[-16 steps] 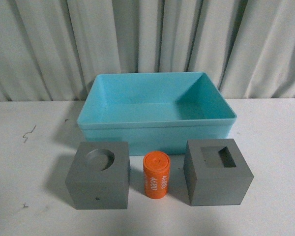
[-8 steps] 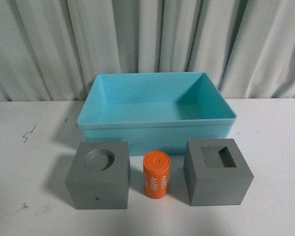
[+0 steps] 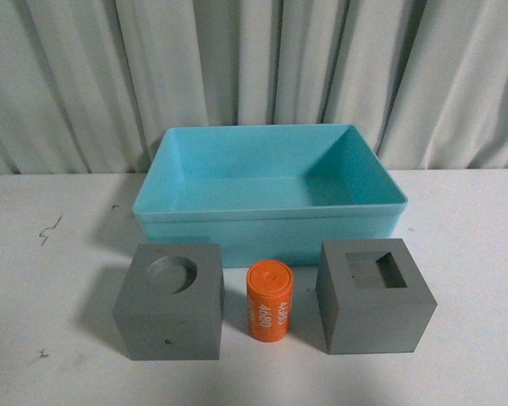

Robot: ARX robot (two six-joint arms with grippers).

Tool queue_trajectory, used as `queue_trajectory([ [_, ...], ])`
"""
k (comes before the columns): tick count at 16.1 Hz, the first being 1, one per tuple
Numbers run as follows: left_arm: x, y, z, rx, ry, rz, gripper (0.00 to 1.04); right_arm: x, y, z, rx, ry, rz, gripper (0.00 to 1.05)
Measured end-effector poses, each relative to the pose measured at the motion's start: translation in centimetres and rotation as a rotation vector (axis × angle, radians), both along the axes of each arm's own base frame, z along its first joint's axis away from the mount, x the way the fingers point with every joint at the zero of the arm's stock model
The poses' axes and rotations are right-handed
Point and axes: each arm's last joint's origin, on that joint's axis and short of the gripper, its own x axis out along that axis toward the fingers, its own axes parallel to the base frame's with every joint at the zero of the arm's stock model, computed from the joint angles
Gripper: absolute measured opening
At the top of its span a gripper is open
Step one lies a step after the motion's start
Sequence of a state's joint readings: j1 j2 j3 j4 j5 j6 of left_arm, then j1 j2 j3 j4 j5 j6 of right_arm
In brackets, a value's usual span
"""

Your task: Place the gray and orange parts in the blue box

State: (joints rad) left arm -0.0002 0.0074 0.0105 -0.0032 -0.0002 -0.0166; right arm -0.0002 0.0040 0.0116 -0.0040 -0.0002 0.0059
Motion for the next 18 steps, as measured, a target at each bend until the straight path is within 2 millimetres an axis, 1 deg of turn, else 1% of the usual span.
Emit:
queue_trajectory([
  [18, 0.00, 0.00, 0.00, 0.000, 0.000, 0.000, 0.98, 0.00, 0.00, 0.00, 0.000, 0.000, 0.000, 0.98],
])
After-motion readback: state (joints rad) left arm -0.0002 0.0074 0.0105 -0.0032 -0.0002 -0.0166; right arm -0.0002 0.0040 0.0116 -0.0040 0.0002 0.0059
